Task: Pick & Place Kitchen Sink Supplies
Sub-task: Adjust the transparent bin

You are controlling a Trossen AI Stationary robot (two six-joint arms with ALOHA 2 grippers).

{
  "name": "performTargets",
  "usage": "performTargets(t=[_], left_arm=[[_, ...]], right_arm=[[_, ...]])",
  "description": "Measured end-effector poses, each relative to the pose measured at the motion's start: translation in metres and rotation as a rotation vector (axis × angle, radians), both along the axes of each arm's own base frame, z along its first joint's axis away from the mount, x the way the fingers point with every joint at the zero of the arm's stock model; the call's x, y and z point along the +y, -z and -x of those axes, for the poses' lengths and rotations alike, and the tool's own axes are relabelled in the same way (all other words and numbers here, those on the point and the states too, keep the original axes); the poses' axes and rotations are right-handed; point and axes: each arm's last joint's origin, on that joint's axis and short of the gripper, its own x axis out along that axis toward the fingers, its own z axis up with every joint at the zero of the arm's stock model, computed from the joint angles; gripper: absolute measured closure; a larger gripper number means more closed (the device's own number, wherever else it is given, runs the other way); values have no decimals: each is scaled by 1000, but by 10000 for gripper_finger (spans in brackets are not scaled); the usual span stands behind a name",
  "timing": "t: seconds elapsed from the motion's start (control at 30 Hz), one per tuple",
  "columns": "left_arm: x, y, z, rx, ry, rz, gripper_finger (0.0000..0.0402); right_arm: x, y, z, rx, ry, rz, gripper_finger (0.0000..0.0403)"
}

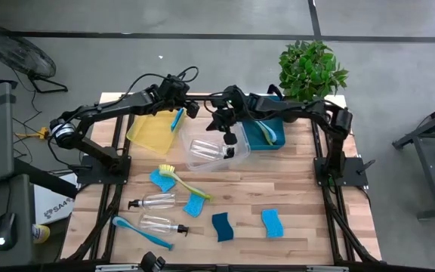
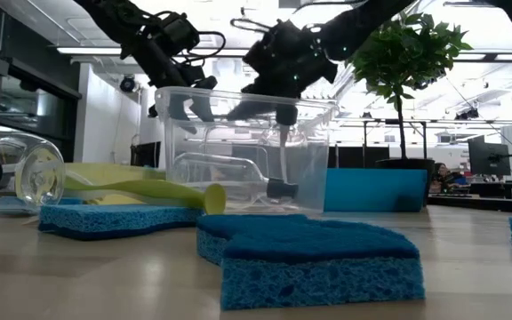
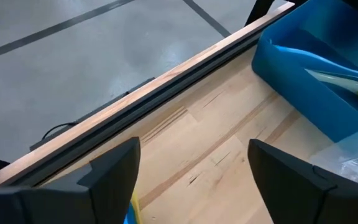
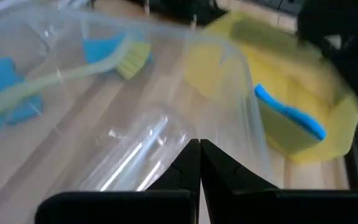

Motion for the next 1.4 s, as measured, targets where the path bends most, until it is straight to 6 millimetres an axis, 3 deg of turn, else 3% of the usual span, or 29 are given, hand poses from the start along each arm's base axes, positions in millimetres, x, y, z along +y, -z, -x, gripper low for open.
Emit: performTargets(t=[0.17,0.37,0.53,0.7,0.83,1.13,1.27,1.4], left_arm=[[0,1,1,9,0,6,99],[0,1,1,9,-3,6,98],[-2,-9,4,-20,2,-26,98],[-7,-24,11,-67,14,-74,98],[-8,-26,12,-59,23,-84,98],[-3,-17,7,-17,-9,-92,98],[1,-7,3,-1,-21,-59,98],[3,2,-1,27,-22,-35,98]], right_arm=[[6,-21,6,-49,-8,23,403],[21,-61,27,-66,26,55,403],[56,-87,42,-25,35,95,403],[105,-94,47,52,56,101,403],[149,-82,47,132,65,102,403],[230,-22,69,216,261,233,403],[246,4,80,144,395,237,403],[245,28,89,20,592,195,403]])
